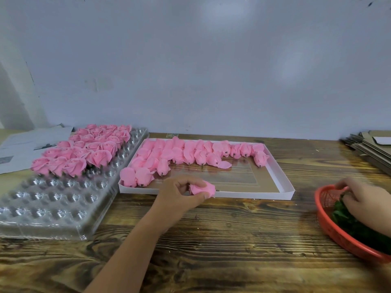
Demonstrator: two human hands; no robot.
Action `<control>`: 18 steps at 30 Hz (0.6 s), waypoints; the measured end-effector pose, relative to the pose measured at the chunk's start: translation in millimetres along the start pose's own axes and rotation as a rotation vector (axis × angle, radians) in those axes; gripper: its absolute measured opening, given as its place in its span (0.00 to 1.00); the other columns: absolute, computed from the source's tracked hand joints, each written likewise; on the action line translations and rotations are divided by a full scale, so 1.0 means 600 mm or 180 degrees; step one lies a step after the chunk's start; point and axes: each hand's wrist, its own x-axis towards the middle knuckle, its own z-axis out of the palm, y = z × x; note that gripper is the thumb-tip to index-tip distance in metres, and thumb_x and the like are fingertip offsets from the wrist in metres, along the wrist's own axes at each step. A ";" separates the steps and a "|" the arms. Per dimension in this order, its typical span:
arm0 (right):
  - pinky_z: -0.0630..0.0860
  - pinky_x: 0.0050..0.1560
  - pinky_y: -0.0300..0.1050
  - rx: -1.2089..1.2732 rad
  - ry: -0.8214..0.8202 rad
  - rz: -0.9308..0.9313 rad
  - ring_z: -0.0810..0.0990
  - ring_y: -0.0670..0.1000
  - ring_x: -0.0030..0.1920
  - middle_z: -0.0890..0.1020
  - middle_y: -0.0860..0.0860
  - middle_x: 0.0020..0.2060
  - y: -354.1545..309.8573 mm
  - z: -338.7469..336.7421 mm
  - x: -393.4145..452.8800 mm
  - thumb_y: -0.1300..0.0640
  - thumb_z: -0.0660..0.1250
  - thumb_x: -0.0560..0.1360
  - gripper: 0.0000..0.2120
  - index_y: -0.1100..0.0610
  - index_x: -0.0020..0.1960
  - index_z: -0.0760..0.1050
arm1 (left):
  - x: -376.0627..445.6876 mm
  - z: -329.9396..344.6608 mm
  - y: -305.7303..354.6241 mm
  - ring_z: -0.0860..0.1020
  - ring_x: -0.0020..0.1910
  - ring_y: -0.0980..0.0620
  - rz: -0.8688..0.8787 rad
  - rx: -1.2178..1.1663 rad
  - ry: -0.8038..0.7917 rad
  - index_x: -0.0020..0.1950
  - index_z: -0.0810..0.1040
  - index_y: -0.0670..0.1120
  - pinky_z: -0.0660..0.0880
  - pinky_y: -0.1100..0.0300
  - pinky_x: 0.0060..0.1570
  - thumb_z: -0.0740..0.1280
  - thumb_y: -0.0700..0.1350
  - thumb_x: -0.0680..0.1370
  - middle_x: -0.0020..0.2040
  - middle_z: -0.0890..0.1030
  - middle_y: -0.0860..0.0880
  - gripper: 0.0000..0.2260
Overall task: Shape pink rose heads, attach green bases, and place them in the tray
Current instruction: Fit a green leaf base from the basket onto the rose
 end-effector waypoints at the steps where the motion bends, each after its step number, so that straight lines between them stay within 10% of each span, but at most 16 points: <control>1: 0.67 0.26 0.32 -0.0028 -0.0061 -0.0048 0.75 0.37 0.32 0.76 0.37 0.34 0.001 -0.005 0.001 0.59 0.62 0.72 0.15 0.38 0.49 0.68 | 0.000 0.000 0.000 0.83 0.55 0.56 0.0007 0.0004 -0.0003 0.48 0.86 0.60 0.80 0.62 0.55 0.79 0.42 0.72 0.52 0.86 0.57 0.13; 18: 0.80 0.43 0.59 -0.0146 0.0657 -0.0201 0.78 0.53 0.42 0.77 0.44 0.40 0.049 -0.010 0.017 0.69 0.72 0.63 0.28 0.34 0.41 0.72 | 0.002 0.001 -0.007 0.83 0.56 0.54 -0.0033 0.0011 0.0008 0.49 0.86 0.59 0.79 0.55 0.60 0.79 0.42 0.72 0.53 0.86 0.56 0.12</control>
